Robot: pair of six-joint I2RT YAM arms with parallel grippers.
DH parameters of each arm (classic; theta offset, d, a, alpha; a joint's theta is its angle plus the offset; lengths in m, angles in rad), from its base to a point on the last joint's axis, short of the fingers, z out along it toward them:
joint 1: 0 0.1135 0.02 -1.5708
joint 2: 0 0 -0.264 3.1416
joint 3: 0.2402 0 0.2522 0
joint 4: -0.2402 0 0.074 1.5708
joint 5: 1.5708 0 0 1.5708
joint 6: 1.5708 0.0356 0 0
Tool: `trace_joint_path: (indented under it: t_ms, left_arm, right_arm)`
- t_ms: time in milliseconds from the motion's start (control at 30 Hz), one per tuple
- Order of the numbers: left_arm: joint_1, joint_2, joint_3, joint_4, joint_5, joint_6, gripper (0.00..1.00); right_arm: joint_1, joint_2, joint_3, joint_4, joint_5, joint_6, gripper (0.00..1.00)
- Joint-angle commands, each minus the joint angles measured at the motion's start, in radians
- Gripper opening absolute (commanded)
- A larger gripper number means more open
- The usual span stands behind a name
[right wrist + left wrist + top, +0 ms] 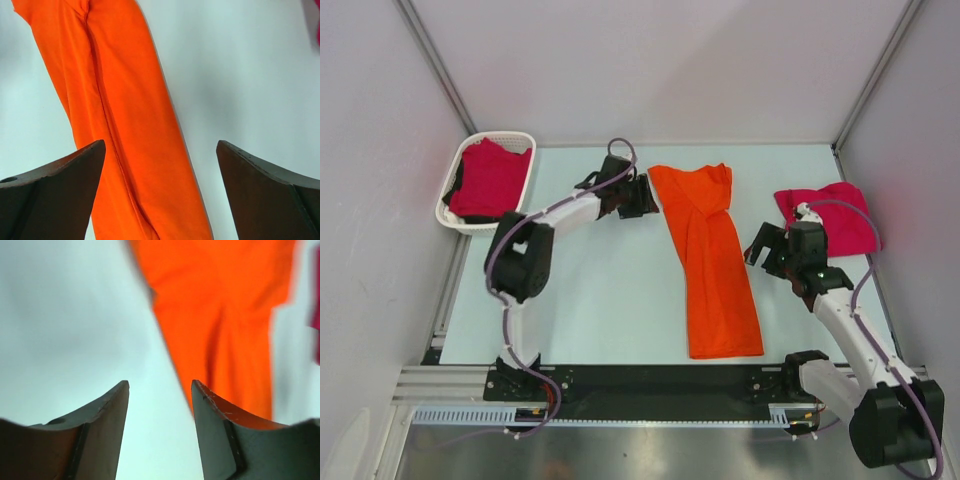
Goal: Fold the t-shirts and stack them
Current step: Grab the bottom of the folded rectangular tshirt with both arms
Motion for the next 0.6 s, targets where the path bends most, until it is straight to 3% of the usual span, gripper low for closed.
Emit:
trace_joint_path:
  t_ms: [0, 233, 400, 567]
  left_arm:
    - [-0.03, -0.264, -0.26, 0.155, 0.158, -0.056, 0.59]
    - [-0.217, -0.369, -0.557, 0.182, 0.163, -0.133, 0.59]
    - [-0.367, -0.339, -0.626, 0.244, 0.163, -0.214, 0.58]
    - [-0.463, -0.312, -0.643, 0.278, 0.125, -0.277, 0.57]
  right_arm:
    - [-0.031, -0.063, -0.012, -0.076, -0.03, 0.056, 0.98]
    - [-0.039, -0.099, -0.047, -0.139, -0.12, 0.133, 0.98]
    - [-0.028, -0.129, -0.11, -0.211, -0.259, 0.221, 0.93]
    - [0.085, -0.252, -0.118, -0.389, -0.158, 0.287, 0.9]
